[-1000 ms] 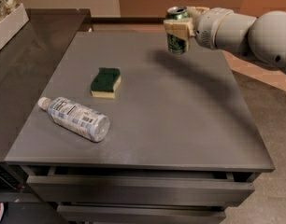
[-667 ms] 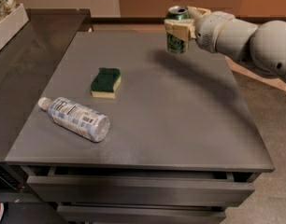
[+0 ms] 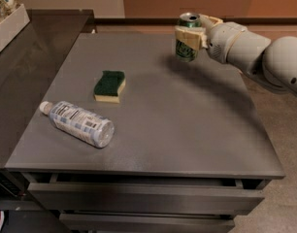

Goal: Place green can upright

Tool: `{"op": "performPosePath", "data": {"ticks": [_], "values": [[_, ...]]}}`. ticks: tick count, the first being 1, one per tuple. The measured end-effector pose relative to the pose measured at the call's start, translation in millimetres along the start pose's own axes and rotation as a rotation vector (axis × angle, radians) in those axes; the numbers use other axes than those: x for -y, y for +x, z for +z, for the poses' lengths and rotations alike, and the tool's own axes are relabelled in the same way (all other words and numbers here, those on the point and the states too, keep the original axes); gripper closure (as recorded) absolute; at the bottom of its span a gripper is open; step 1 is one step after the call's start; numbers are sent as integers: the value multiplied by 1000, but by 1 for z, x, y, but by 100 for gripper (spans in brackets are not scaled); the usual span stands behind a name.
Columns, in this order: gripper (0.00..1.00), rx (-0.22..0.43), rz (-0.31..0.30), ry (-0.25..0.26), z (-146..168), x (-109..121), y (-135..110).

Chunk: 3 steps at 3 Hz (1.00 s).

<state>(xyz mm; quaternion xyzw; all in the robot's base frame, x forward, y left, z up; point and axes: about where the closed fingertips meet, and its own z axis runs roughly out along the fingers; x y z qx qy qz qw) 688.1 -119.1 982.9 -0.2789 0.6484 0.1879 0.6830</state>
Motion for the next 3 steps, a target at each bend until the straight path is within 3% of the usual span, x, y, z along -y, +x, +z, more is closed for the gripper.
{"op": "performPosePath", "data": {"ticks": [3], "values": [[100,-37,51,14,-17,3,29]]}}
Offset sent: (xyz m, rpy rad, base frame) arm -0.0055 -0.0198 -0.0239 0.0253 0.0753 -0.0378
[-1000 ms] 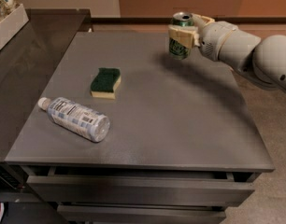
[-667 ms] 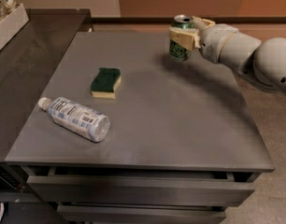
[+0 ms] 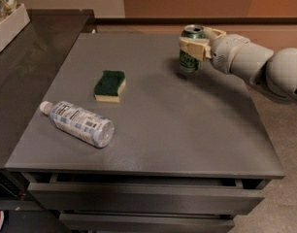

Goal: Place green can upright

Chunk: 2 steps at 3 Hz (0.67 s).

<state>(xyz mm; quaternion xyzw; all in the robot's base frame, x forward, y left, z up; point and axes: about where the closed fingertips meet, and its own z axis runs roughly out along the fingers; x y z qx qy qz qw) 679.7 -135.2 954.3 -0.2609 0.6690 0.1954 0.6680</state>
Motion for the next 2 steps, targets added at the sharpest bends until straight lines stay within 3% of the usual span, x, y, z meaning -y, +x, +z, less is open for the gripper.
{"op": "performPosePath", "data": {"ticks": [2], "values": [[59,-11,-12,-8,-6,-2,16]]}}
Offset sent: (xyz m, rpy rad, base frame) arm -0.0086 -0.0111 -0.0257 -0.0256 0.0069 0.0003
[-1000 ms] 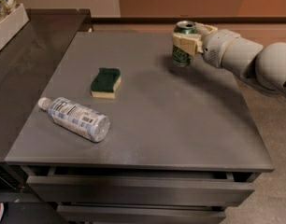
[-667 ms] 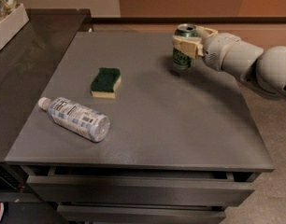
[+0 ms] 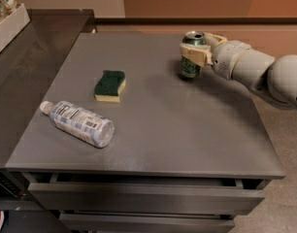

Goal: Place green can upright

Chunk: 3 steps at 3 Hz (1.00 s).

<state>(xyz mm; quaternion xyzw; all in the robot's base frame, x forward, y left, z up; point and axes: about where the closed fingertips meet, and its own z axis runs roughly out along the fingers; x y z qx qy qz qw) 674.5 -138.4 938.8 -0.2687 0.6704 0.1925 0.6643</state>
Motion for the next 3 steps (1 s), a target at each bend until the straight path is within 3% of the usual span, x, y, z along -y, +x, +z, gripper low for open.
{"op": "performPosePath", "data": {"ticks": [2,3], "values": [[13,-15,-4,10,-1,-3,6],[0,-14,-5,6,1,-5,6]]}}
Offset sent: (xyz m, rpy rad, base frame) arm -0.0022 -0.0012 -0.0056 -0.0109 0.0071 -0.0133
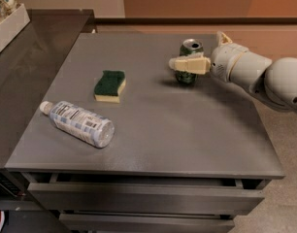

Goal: Place green can upright

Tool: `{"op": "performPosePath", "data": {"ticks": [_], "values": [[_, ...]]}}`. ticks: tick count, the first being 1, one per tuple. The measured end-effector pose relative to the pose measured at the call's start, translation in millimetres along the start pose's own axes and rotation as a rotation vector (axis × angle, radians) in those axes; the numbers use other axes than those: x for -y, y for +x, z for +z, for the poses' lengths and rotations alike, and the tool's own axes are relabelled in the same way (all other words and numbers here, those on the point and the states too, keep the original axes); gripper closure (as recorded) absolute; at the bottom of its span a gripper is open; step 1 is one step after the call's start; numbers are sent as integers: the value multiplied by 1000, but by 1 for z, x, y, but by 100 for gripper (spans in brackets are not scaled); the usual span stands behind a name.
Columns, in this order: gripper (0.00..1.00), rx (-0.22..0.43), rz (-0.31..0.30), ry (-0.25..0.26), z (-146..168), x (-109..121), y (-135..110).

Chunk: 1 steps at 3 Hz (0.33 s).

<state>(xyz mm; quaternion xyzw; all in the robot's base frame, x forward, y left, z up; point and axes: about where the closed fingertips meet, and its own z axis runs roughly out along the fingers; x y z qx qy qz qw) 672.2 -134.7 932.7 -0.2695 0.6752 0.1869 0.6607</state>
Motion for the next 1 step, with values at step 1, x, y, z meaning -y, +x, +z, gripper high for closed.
{"op": "performPosePath", "data": {"ticks": [1], "values": [[0,0,0,0,0,0,0]]}}
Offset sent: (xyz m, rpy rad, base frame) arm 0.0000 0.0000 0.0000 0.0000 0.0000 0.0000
